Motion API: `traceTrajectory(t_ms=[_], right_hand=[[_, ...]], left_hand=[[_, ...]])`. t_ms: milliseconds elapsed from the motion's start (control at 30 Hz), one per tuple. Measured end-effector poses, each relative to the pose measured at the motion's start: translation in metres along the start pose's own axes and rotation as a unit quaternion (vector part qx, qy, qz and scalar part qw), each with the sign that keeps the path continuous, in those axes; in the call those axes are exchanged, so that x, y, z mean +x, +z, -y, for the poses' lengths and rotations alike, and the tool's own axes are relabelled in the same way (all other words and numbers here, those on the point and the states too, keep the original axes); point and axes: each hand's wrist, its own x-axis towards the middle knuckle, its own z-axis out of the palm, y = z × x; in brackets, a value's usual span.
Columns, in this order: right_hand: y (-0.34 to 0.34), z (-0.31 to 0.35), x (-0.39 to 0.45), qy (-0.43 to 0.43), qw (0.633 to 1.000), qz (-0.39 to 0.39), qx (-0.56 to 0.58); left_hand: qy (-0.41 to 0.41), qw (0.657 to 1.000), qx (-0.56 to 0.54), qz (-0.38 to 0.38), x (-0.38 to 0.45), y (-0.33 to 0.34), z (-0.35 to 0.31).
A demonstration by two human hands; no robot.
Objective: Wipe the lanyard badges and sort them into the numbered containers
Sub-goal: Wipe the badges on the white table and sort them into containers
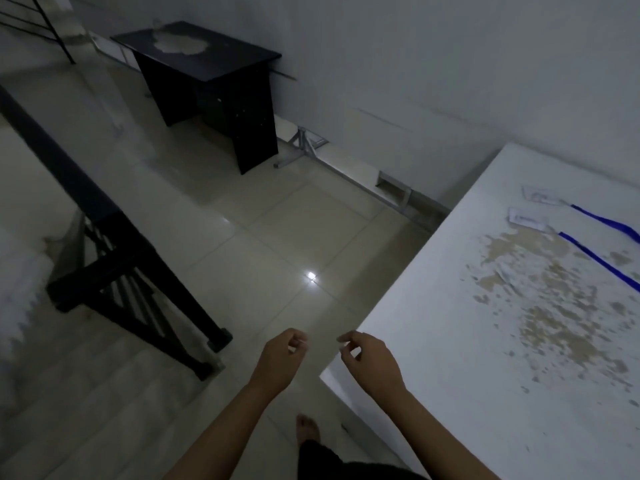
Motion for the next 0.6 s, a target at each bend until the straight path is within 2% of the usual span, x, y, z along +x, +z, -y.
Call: traceTrajectory(t_ms=[200,433,600], right_hand=[[-0.006,0.037,0.082,0.025,1.000,0.000,-0.011],[-0.010,0.052,0.153,0.104,0.992,-0.067,0.039],[-0.022,0.070,0.218,0.160,0.973,-0.143,0.085]], left_hand=[[0.012,0.999,0.006,0.035,0.101,-0.042,-0.032],[0.043,0.992,0.004,0.115,0.224,-0.052,-0.075],[0.090,0.975,0.040,0.198,0.315,-0.060,-0.108]])
